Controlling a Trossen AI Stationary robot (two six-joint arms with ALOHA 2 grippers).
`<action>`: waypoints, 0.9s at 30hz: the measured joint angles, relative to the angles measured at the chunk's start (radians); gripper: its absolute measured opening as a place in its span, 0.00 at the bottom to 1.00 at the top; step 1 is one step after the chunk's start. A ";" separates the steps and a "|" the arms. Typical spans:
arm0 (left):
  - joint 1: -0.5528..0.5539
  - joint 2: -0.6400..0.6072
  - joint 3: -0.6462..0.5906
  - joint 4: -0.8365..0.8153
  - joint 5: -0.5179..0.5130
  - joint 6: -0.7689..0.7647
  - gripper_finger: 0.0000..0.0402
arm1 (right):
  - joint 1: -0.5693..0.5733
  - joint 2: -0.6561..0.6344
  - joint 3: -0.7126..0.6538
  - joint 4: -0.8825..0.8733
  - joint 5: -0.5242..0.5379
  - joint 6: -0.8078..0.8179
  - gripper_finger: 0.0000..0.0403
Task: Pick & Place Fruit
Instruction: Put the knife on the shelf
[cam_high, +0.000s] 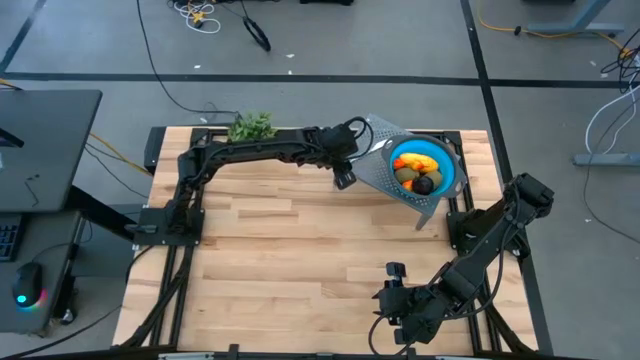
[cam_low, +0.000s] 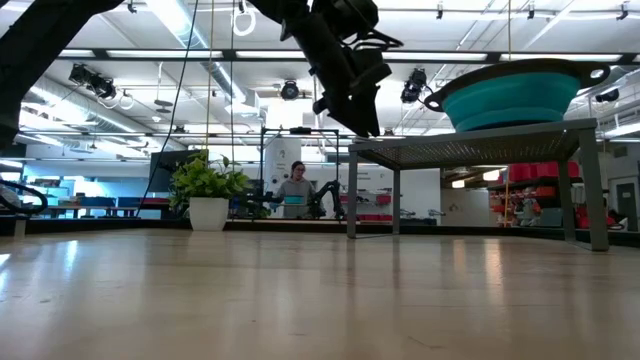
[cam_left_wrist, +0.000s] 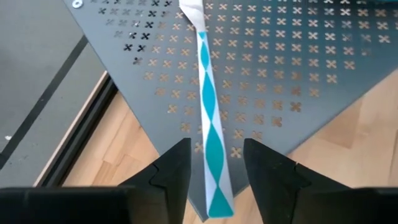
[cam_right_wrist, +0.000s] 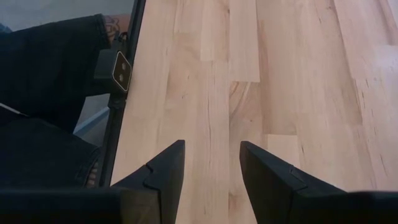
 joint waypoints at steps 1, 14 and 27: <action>0.000 0.000 0.000 0.000 -0.001 0.000 0.41 | 0.000 0.000 0.000 0.000 0.000 0.000 0.41; 0.012 -0.005 -0.104 0.156 0.012 0.000 0.62 | 0.000 0.000 0.000 0.000 -0.001 -0.008 0.41; 0.011 -0.001 -0.091 0.140 0.002 -0.076 0.44 | 0.000 0.000 0.000 0.000 -0.001 -0.011 0.41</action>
